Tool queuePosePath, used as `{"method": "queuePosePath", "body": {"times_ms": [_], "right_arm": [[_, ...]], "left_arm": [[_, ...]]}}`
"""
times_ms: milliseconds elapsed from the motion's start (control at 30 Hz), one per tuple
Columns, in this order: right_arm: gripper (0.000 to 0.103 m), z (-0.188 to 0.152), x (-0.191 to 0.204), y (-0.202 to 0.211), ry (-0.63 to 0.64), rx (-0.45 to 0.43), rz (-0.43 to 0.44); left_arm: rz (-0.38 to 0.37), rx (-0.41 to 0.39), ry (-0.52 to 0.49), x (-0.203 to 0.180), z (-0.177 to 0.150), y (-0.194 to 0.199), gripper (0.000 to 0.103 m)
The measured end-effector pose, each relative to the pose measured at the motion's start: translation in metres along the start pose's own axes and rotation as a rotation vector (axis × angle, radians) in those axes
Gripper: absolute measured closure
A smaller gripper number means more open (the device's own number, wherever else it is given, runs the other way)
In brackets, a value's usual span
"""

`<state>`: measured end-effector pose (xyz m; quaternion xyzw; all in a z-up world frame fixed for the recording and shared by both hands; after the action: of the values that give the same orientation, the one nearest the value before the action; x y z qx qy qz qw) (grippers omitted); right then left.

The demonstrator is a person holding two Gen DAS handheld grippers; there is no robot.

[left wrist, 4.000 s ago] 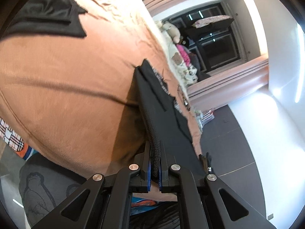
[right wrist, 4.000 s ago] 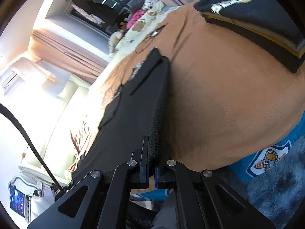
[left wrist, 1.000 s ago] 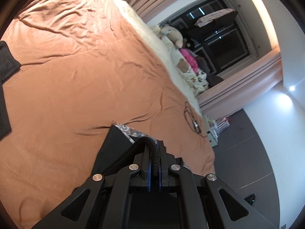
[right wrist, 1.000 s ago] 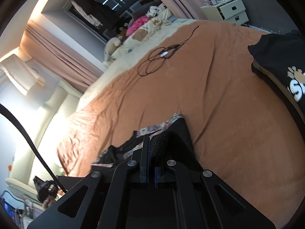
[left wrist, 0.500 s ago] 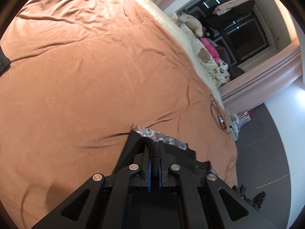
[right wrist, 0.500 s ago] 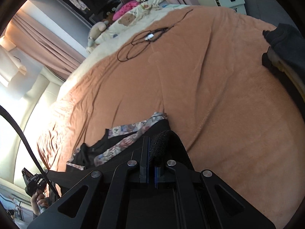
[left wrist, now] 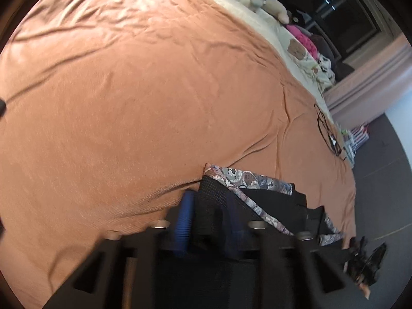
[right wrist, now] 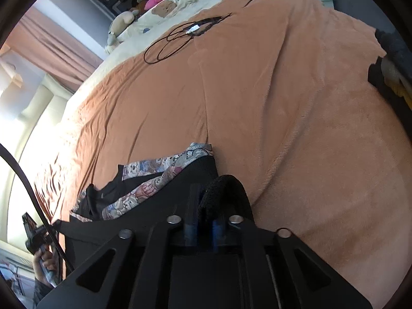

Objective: Fold small clothes
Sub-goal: 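Lower the hem onto the collar and open both grippers, then move both grippers onto the new folded edge of the shirt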

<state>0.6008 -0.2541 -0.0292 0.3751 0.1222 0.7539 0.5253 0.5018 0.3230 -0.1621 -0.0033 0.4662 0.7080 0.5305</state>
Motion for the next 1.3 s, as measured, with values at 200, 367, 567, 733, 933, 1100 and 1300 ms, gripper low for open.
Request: {"method": "queuePosePath", "body": {"times_ms": [200,367,567,733,933,1100,1300], "right_arm": [[0.035,0.001,0.015,0.029,0.121,-0.028,0.002],[0.034,-0.011,0.023,0.04,0.235,0.009,-0.016],[0.035,-0.021,0.034,0.037,0.301,0.055,-0.043],[0.034,-0.032,0.035,0.033,0.363,0.099,-0.065],[0.035,-0.047,0.036,0.016,0.445,0.161,-0.109],[0.035,-0.052,0.035,-0.007,0.491,0.203,-0.153],[0.035,-0.04,0.034,-0.029,0.493,0.19,-0.171]], "left_arm": [[0.004,0.008,-0.134,-0.009,0.004,0.019,0.035],[0.028,0.078,-0.254,-0.011,-0.011,0.022,0.032],[0.071,0.143,-0.363,-0.009,-0.033,0.02,0.032],[0.103,0.189,-0.44,-0.008,-0.047,0.013,0.032],[0.145,0.249,-0.522,-0.007,-0.062,-0.002,0.032],[0.181,0.26,-0.551,-0.005,-0.064,-0.02,0.032],[0.185,0.247,-0.545,-0.011,-0.052,-0.039,0.032]]}}
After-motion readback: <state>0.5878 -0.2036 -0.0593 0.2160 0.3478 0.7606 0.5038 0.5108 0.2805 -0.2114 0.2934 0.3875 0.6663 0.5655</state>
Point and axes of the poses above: each gripper's, at about its wrist camera, not at the fingertips, and y roughly against the way its jaws point, x to its left, z to its top, the point moved 5 cm from there along -y, roughly the way its jaws point, and after that the axes turned 12 degrees about -x, right-handed, at the moved point
